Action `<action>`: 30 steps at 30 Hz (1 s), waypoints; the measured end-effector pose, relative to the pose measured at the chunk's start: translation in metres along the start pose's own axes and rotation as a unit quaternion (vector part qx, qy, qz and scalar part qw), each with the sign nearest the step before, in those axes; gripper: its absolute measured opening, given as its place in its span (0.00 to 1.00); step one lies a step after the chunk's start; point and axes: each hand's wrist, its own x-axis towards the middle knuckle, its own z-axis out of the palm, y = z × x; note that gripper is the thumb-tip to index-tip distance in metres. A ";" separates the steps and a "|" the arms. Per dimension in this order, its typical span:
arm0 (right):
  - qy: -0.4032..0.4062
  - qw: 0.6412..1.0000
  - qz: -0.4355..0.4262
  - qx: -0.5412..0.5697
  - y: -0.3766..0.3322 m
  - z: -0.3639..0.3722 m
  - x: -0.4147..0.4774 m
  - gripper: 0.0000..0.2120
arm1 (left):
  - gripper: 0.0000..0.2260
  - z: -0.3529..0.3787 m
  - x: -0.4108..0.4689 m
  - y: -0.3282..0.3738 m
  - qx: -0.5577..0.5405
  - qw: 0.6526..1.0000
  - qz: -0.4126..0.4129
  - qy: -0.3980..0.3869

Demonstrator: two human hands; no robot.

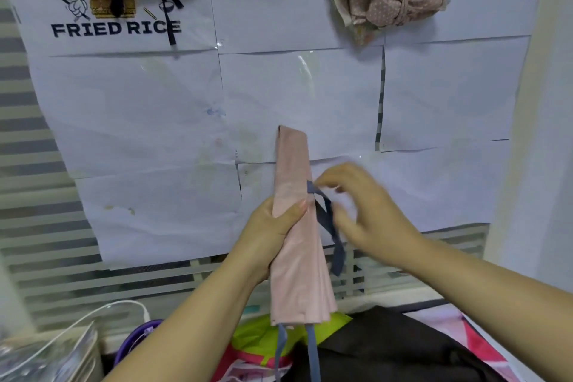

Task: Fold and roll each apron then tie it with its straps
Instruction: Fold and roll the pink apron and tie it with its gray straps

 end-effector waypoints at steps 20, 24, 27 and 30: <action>-0.058 0.941 -0.303 -0.139 0.015 0.004 0.001 0.06 | 0.23 0.010 0.006 0.014 -0.312 0.890 -0.205 -0.264; -0.083 0.938 -0.316 -0.116 0.014 0.001 0.001 0.08 | 0.22 0.022 0.020 0.016 -0.293 0.891 -0.251 -0.241; -0.079 0.941 -0.305 -0.126 0.013 -0.001 -0.003 0.12 | 0.13 0.028 0.024 0.025 -0.265 0.922 -0.211 -0.186; -0.046 0.963 -0.232 -0.129 0.023 -0.005 -0.007 0.09 | 0.13 0.025 0.035 0.021 -0.285 0.934 -0.161 -0.142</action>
